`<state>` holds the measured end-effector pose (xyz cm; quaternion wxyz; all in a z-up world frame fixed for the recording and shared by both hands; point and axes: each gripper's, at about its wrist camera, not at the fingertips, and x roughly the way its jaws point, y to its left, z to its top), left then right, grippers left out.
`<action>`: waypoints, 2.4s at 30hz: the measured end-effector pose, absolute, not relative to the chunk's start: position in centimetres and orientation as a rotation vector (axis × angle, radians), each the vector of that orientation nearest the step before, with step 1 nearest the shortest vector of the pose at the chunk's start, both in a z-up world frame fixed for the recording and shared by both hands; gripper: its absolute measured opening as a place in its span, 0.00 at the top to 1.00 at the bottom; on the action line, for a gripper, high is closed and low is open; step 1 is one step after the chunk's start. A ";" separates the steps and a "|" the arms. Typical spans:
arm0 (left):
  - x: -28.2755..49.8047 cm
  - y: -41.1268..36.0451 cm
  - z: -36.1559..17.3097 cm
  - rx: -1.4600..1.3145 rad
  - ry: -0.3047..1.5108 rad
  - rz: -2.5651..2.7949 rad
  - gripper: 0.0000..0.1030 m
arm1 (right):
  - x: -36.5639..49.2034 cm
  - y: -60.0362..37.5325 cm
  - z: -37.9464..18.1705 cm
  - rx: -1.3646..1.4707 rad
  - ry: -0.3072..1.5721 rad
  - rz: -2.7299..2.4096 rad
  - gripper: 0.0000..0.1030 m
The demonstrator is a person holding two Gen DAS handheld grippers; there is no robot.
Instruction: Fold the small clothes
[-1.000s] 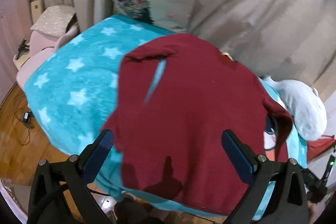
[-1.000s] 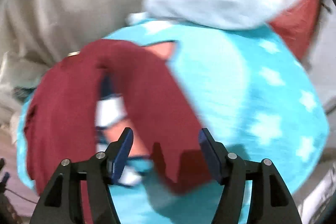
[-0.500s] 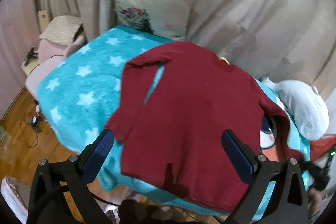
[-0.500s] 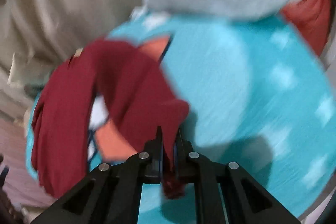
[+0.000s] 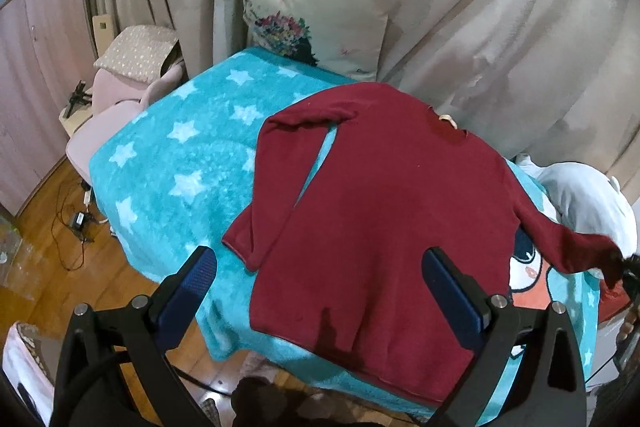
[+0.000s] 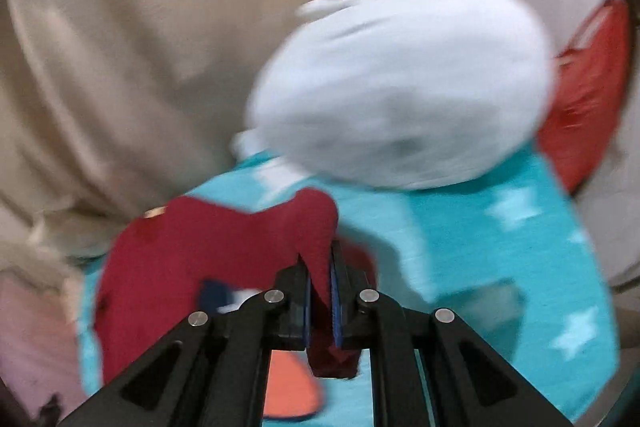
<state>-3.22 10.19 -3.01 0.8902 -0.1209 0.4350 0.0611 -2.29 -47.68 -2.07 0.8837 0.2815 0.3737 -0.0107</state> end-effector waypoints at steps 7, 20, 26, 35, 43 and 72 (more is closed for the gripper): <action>-2.4 11.9 -4.8 -0.301 0.936 0.124 0.01 | 3.8 -35.8 1.0 0.532 0.815 0.289 0.92; -0.9 21.7 -8.2 -0.407 0.980 0.218 0.01 | 19.1 -8.0 -2.3 0.234 0.988 0.481 0.92; 0.5 25.9 -9.0 -0.419 1.000 0.250 0.01 | 23.5 1.5 -7.9 0.194 1.130 0.560 0.63; 3.8 29.7 -10.0 -0.442 1.019 0.267 0.01 | 19.3 -0.1 -5.0 0.295 1.059 0.594 0.45; 4.1 34.0 -9.5 -0.511 0.975 0.359 0.01 | 6.5 11.8 -7.0 0.012 1.158 0.966 0.45; 3.4 29.8 -6.2 -0.459 0.898 0.302 0.01 | 12.9 -23.1 -5.2 0.644 0.877 0.235 0.49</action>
